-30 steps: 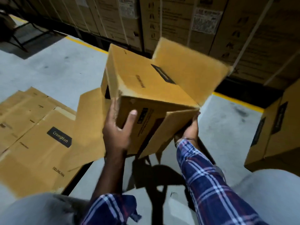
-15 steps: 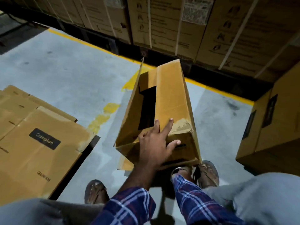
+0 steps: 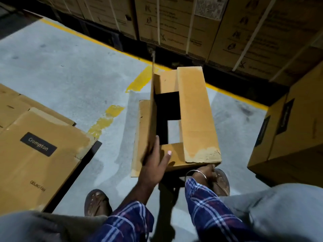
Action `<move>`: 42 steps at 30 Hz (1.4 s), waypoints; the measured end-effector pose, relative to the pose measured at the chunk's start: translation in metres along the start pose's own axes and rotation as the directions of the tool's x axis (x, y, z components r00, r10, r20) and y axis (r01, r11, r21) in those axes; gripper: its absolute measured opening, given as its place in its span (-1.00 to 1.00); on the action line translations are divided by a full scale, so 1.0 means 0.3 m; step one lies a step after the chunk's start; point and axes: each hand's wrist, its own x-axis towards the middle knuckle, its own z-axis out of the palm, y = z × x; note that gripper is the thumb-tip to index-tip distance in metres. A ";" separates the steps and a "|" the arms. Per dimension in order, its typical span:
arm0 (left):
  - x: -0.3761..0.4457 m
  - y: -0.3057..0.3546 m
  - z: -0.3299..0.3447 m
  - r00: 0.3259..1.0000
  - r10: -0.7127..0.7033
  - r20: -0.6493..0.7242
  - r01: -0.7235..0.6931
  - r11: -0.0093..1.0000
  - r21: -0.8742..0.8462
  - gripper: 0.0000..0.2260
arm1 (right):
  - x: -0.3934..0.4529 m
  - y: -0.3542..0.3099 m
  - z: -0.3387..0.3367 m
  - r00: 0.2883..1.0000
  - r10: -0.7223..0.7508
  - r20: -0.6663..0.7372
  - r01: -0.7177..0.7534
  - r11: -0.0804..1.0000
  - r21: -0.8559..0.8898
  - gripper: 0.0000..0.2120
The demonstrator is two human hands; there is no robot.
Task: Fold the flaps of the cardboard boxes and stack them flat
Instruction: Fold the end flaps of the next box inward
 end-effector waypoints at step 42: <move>-0.019 -0.088 -0.262 0.901 -0.403 -0.161 0.428 0.886 0.180 -0.77 | -0.269 -0.033 0.061 0.689 -0.117 0.716 0.692 -0.190 -0.697 0.13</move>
